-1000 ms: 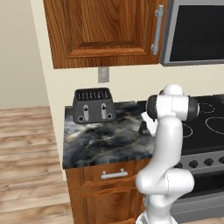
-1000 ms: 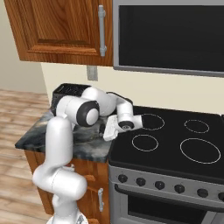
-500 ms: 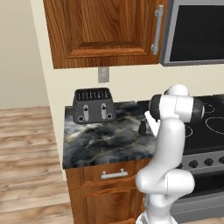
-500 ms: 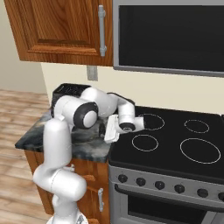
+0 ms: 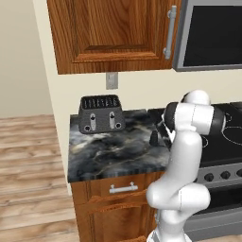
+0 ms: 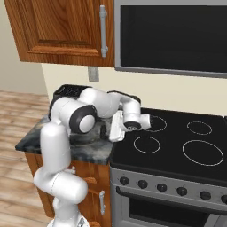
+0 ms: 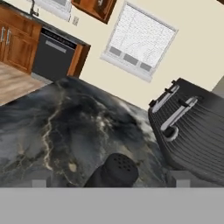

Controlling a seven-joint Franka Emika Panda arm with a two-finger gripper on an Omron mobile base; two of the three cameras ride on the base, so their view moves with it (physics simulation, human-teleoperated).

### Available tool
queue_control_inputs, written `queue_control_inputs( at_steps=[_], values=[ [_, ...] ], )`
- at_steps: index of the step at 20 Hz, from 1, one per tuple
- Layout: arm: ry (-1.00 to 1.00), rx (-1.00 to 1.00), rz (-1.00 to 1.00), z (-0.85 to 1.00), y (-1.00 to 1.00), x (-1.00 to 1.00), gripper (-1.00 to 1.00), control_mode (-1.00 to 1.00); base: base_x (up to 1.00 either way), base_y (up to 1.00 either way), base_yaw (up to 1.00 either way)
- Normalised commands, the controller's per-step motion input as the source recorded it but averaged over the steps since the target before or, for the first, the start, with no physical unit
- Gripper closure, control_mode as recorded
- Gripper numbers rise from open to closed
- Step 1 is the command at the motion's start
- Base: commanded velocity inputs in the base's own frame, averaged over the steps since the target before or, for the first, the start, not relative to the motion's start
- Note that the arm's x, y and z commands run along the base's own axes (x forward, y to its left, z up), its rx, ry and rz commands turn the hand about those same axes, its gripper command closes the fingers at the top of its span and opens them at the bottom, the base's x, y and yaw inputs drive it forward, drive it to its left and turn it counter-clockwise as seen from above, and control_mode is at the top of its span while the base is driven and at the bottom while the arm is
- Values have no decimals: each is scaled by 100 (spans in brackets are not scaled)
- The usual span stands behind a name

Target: Collect the paprika, ketchup, and shaker from the cabinet and place them next to the stove.

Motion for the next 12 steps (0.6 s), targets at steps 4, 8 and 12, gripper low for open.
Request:
queue_control_inputs(
  at_steps=[4, 8, 12],
  values=[
    [-21, -5, 0, 37, -11, -45, -100, -100, 0, 0, 0],
    [-24, -6, -2, 44, 1, -74, -100, -100, 0, 0, 0],
    [-21, -5, -6, 48, 14, -84, -100, -100, 0, 0, 0]
  ],
)
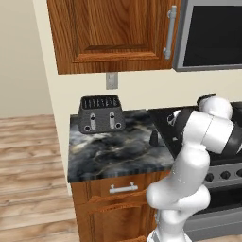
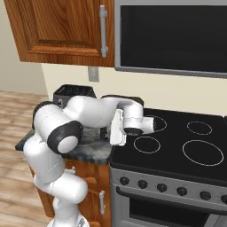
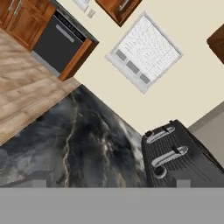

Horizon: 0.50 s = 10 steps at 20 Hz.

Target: Collect the paprika, ketchup, and shaker from the cabinet and place them next to the stove.

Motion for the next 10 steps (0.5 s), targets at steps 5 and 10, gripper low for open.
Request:
queue_control_inputs(
  at_steps=[5, 10],
  values=[
    [-17, -5, -9, 51, 29, -82, -100, -100, 0, 0, 0],
    [-14, -7, -9, 50, 37, -76, -100, -100, 0, 0, 0]
  ],
)
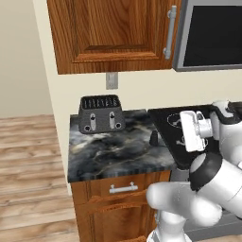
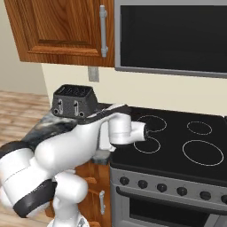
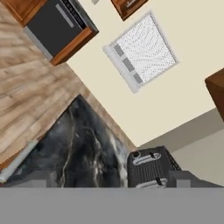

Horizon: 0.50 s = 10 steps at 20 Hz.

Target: Collect the paprika, ketchup, and shaker from the cabinet and place them next to the stove.

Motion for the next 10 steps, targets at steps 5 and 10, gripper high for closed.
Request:
queue_control_inputs(
  at_steps=[5, 10],
  values=[
    [-11, -8, -9, 47, 41, -76, -100, -100, 0, 0, 0],
    [-7, -8, -9, 49, 45, -69, -100, -100, 0, 0, 0]
  ],
)
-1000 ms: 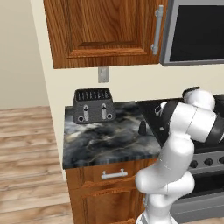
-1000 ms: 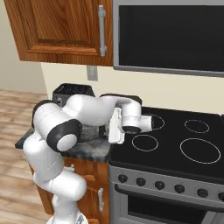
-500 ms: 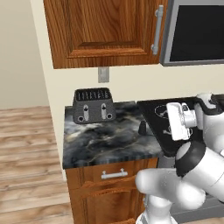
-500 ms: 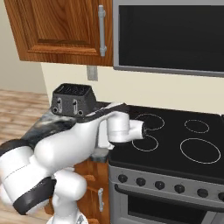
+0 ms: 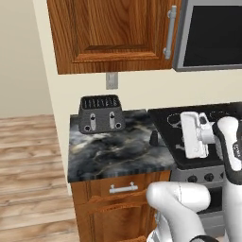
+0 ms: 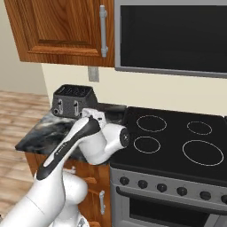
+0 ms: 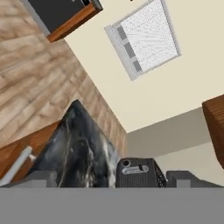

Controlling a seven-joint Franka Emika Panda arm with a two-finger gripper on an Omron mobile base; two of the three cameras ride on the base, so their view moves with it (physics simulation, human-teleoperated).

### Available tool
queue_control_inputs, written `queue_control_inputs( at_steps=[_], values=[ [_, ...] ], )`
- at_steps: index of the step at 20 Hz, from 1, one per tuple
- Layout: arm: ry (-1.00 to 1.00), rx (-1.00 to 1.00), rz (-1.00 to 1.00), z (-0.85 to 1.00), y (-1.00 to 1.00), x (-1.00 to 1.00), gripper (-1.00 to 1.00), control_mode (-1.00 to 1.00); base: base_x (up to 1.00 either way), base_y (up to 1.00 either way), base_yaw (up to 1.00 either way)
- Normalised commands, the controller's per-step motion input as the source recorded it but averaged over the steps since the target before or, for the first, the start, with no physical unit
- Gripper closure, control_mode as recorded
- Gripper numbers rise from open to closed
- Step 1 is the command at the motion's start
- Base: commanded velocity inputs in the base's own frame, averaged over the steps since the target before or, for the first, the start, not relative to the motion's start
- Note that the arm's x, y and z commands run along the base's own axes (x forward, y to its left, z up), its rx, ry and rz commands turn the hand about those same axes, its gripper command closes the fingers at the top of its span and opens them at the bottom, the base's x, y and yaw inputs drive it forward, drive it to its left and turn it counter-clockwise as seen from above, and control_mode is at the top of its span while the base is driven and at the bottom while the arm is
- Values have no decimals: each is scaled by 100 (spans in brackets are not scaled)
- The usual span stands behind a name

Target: Collect the paprika, ketchup, and shaker from the cabinet and place them next to the stove.

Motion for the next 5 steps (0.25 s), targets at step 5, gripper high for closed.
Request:
queue_control_inputs(
  at_steps=[5],
  values=[
    [-6, -9, -8, 53, 43, -61, -100, -100, 0, 0, 0]
  ],
)
